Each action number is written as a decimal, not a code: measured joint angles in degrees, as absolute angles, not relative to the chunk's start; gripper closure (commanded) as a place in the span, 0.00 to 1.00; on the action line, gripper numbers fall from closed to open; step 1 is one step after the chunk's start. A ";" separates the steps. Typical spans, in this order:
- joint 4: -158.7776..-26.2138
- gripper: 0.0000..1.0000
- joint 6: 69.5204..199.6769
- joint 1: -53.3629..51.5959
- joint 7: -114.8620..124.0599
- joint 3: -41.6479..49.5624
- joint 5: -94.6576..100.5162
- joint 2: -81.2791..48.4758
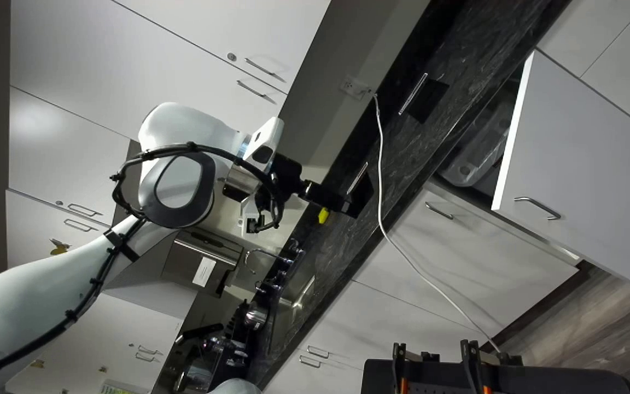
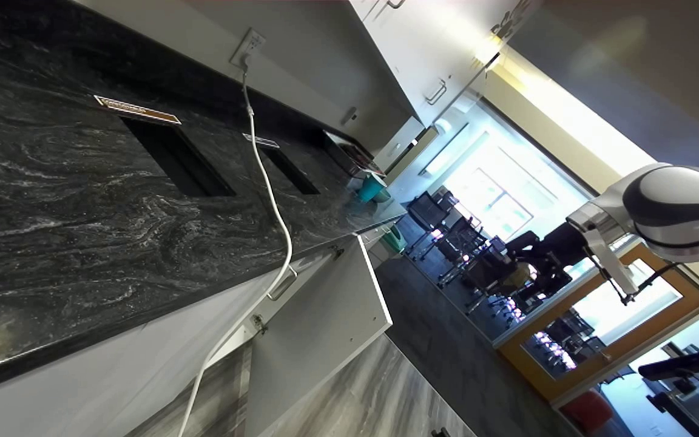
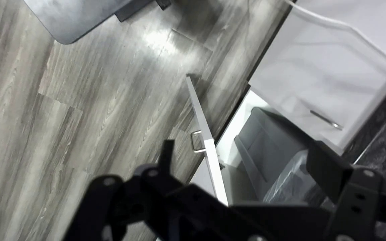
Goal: Close the bottom door of the cabinet.
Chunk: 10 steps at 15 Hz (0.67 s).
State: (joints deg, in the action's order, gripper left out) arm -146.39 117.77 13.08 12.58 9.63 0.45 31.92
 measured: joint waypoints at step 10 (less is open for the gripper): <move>-134.49 0.00 128.10 15.34 23.71 13.07 -9.32 5.37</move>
